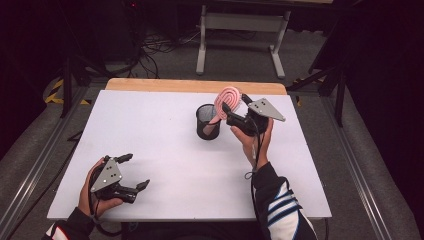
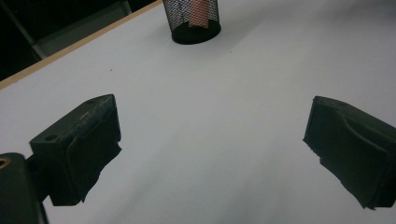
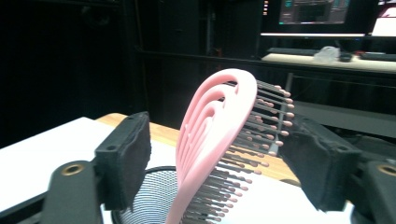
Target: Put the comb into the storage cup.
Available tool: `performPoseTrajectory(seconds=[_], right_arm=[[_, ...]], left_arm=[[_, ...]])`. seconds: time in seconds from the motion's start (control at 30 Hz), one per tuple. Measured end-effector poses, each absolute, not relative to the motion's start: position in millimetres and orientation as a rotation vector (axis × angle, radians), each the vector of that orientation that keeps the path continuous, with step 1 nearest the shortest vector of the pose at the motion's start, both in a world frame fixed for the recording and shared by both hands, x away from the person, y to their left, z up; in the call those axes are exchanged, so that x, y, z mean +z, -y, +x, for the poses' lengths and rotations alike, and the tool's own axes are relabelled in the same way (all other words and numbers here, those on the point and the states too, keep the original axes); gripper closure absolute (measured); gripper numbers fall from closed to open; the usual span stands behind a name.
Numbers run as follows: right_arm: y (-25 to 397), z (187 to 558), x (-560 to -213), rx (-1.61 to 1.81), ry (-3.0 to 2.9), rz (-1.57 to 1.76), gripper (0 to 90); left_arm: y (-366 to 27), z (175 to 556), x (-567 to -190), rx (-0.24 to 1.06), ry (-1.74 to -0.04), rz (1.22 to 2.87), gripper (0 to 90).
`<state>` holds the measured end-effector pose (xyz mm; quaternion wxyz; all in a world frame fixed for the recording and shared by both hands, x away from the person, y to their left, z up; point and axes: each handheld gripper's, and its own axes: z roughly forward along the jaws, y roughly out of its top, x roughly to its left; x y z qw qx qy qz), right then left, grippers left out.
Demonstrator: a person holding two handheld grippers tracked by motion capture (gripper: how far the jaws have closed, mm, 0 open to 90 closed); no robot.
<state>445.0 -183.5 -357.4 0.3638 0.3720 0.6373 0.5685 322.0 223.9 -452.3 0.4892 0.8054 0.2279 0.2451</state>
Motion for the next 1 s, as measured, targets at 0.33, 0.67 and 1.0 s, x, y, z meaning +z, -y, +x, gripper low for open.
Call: performPoseTrajectory(seconds=[0.33, 0.67, 1.0], right_arm=[[180, 447, -360, 1.416, -1.628, 0.978, 14.4], [175, 447, -359, 1.383, -1.63, 0.955, 5.6], [172, 447, -358, 1.362, -1.655, 0.928, 2.0]], left_arm=[[-224, 322, -452, 0.596, -0.553, 1.958, 4.6], [-224, 322, -452, 0.593, -0.552, 1.96, 4.6], [-224, 322, -452, 0.595, -0.551, 1.959, 4.6]])
